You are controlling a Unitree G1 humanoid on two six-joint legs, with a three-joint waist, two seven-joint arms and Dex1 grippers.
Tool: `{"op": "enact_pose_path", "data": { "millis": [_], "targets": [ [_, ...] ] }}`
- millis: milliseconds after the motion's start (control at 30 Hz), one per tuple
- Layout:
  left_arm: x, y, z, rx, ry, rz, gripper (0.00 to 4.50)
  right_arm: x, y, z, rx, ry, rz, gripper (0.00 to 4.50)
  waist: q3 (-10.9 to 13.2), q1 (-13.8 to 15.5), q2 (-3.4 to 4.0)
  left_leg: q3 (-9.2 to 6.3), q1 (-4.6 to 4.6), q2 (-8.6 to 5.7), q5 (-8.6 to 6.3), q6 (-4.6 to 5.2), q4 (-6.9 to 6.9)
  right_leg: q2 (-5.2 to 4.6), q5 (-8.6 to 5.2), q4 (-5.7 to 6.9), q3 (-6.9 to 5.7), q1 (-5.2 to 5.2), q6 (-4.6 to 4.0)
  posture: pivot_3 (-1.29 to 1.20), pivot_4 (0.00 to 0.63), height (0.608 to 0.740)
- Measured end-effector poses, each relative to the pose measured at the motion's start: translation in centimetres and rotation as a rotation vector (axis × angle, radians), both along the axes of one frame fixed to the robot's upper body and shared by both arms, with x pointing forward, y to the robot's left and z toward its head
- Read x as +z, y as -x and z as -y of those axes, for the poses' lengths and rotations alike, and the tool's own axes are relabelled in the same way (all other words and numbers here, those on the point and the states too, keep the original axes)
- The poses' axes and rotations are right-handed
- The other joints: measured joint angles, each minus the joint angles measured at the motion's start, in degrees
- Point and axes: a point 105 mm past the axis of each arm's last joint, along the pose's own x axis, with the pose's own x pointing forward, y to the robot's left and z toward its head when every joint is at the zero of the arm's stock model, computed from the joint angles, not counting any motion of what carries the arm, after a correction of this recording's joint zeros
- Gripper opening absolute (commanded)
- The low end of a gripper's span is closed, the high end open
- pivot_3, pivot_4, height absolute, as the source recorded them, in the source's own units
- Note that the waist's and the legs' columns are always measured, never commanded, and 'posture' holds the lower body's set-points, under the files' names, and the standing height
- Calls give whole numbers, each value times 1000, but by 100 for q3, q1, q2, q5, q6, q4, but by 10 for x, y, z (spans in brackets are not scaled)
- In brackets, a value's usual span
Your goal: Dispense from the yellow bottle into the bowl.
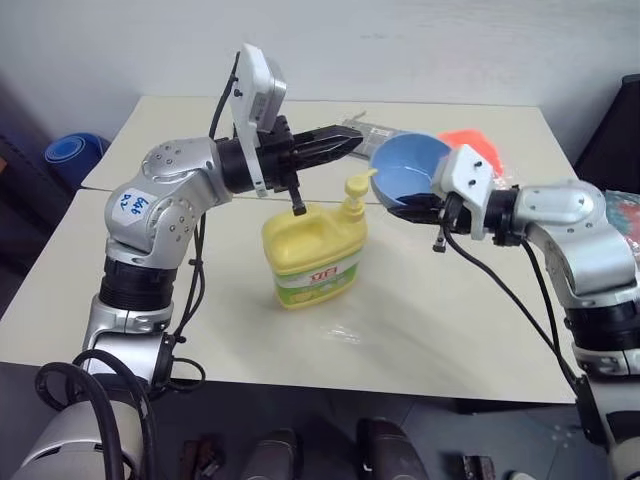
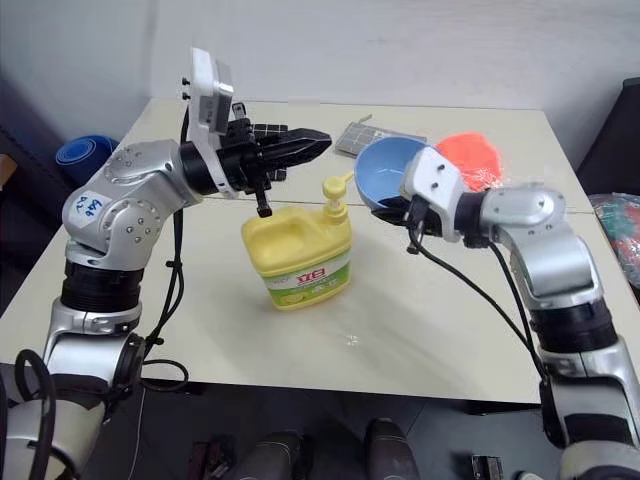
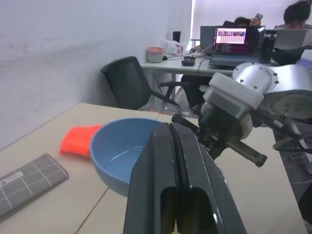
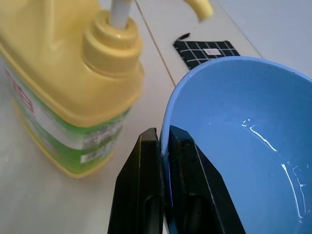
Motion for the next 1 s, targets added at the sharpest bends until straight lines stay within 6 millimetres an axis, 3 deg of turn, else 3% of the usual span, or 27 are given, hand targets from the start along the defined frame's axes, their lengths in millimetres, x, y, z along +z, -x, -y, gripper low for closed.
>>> {"op": "enact_pose_path", "data": {
  "millis": [333, 467, 1000],
  "targets": [
    [-19, -3, 13, -2, -80, -63, 24, 13, -10, -8, 78, 71, -59, 0, 1, 8, -2, -14, -19, -5, 0, 0, 9, -6, 1, 1, 0, -7, 1, 0, 150, 740],
    [-21, -5, 19, 3, -85, -94, 24, 14, -7, -15, 122, 101, -71, 0, 2, 0, -3, -19, -97, -11, -2, -3, 83, -9, 1, 54, -2, -79, 1, 0, 150, 740],
    [-25, -5, 22, 21, -161, -164, 24, 9, -8, -16, 126, 116, -82, 0, 2, 2, -3, -15, -97, -15, -2, -3, 89, -15, 1, 81, 1, -80, 1, 0, 150, 740]
  ]
}}
